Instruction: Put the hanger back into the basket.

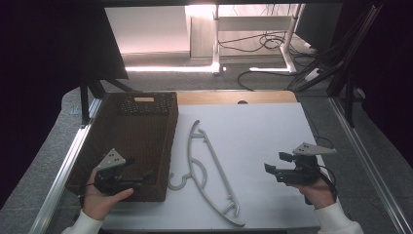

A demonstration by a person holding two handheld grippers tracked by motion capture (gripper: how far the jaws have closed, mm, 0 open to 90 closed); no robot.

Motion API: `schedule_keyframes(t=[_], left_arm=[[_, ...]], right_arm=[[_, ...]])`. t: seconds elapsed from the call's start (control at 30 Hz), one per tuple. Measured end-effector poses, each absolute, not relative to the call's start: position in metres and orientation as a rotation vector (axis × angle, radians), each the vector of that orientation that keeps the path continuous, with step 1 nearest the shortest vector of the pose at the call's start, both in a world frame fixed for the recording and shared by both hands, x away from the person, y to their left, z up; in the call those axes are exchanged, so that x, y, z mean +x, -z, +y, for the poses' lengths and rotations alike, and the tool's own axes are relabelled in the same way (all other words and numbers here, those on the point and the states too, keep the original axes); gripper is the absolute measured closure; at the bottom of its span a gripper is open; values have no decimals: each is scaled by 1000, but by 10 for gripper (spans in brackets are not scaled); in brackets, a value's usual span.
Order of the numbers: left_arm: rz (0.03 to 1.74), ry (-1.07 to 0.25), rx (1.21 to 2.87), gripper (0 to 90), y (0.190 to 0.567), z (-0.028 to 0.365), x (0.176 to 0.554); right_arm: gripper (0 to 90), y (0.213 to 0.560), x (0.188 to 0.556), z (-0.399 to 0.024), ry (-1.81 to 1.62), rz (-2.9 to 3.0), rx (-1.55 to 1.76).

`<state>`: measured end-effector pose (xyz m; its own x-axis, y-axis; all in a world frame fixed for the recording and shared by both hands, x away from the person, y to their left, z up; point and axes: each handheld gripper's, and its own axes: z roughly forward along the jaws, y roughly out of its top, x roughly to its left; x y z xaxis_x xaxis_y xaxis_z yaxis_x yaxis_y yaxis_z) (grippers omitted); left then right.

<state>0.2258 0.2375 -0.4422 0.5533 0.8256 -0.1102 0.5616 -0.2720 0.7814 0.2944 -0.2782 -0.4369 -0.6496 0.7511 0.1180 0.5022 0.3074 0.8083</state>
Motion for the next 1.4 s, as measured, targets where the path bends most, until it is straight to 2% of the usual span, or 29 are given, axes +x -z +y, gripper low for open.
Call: schedule_keyframes(t=[0.73, 1.03, 1.4], left_arm=[[1137, -397, 1942, 191, 437, 241, 225], [1148, -382, 1947, 191, 438, 243, 226], [1158, -369, 1952, 191, 437, 244, 226]], right_arm=[[286, 437, 304, -251, -1129, 2338, 1153], [301, 439, 324, -208, -1072, 2457, 1112], [374, 454, 346, -142, -1035, 2641, 1040]])
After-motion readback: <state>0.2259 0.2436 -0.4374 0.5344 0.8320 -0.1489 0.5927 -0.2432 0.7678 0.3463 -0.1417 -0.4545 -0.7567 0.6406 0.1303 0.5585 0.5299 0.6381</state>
